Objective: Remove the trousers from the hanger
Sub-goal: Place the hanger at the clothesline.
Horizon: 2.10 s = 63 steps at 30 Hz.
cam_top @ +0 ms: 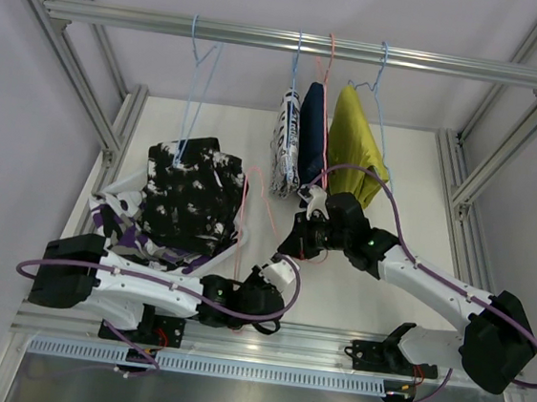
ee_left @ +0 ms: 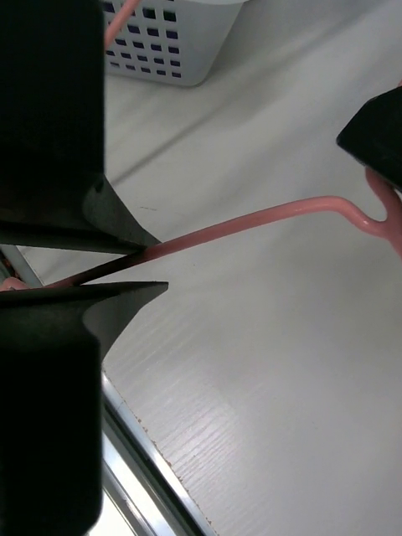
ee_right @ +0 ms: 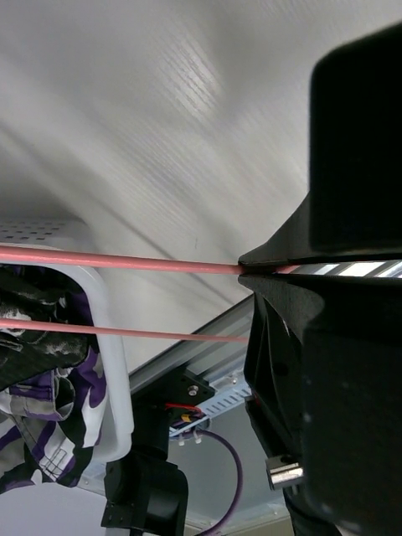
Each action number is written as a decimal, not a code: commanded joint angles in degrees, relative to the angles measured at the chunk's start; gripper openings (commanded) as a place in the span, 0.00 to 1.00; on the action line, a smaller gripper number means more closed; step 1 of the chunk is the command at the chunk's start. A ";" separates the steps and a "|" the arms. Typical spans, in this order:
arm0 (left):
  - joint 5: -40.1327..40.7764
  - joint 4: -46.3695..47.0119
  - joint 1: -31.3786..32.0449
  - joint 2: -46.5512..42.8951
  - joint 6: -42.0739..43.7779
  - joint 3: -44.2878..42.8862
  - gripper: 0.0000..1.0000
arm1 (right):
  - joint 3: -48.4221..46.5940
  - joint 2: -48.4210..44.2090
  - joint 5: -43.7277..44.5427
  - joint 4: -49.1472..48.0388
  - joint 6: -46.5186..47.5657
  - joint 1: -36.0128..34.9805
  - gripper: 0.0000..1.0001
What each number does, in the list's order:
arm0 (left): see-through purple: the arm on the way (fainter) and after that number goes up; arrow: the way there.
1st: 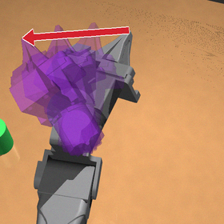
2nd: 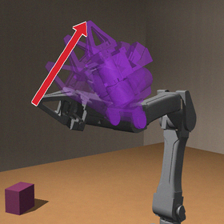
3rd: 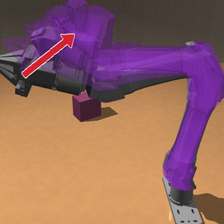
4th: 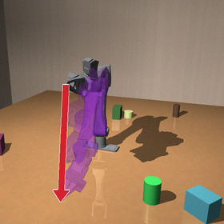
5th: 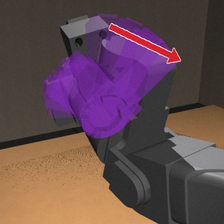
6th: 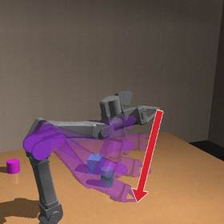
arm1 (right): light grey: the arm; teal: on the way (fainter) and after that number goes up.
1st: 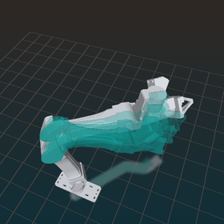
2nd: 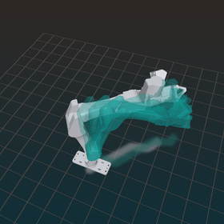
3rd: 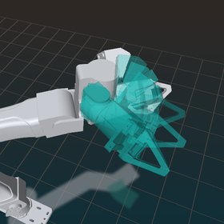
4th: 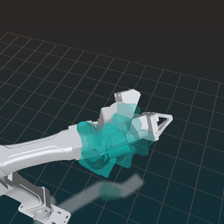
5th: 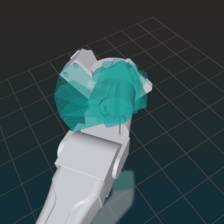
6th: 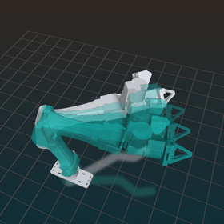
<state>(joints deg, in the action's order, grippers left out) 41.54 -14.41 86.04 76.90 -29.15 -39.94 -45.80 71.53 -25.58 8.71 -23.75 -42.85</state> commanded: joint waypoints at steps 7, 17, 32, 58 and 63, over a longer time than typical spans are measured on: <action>2.84 -3.67 1.32 2.20 -4.25 -1.89 0.04 | -0.52 -3.06 -2.81 -0.98 -0.07 0.93 0.00; -0.32 -7.38 3.08 2.20 -6.01 -5.06 0.01 | -1.22 -3.85 -3.60 -0.10 -0.25 1.37 0.07; -0.41 -12.83 5.62 2.46 -12.25 -4.27 0.01 | -4.47 -4.55 -3.43 3.15 -0.86 1.63 0.50; 6.44 -52.42 17.93 -3.79 -37.18 -19.36 0.01 | -10.98 -13.51 4.05 16.69 3.88 4.00 0.56; 8.55 -68.79 20.22 -0.35 -48.18 -25.61 0.01 | -11.77 -15.27 6.68 18.71 5.03 4.27 0.56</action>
<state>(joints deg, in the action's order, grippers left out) 45.93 -67.72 104.42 75.02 -66.74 -60.73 -54.81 58.46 -21.30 25.43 -20.36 -38.96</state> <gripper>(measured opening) 0.026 0.557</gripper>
